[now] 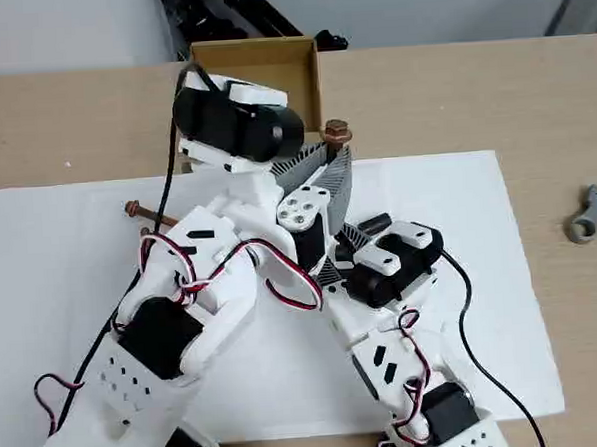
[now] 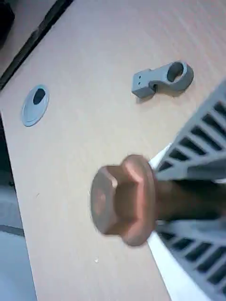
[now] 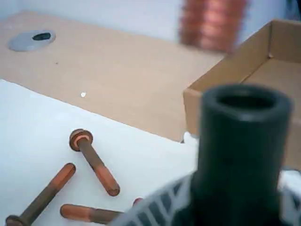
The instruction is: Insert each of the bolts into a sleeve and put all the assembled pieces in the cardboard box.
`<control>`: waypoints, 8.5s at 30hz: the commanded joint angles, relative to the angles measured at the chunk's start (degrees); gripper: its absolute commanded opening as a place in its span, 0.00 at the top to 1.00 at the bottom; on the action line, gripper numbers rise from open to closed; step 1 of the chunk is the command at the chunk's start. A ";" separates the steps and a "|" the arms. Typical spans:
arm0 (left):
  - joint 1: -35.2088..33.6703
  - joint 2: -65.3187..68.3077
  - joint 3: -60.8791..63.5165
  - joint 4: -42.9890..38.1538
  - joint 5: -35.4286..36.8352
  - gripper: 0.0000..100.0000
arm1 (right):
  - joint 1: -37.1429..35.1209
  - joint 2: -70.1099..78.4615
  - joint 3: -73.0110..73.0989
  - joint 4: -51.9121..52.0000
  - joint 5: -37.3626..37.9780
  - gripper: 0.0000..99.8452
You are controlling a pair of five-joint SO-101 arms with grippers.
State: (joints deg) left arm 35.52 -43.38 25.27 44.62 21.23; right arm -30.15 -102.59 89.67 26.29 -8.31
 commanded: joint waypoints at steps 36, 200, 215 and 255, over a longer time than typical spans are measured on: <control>-3.34 5.80 -1.01 -1.85 0.62 1.00 | -0.40 -0.22 -0.53 0.13 -0.35 1.00; -51.43 81.05 -44.88 34.55 30.86 0.91 | 15.60 106.42 -108.22 54.20 -3.16 0.88; -50.99 85.19 -47.60 34.99 30.77 0.92 | 15.60 106.42 -108.22 54.20 -3.08 0.88; -40.62 42.37 -47.34 43.87 11.34 1.00 | 17.89 94.55 -92.48 68.44 -8.70 0.88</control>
State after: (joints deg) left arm -5.63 6.73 -21.23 86.81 34.86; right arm -12.75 -5.54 -5.36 95.03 -12.62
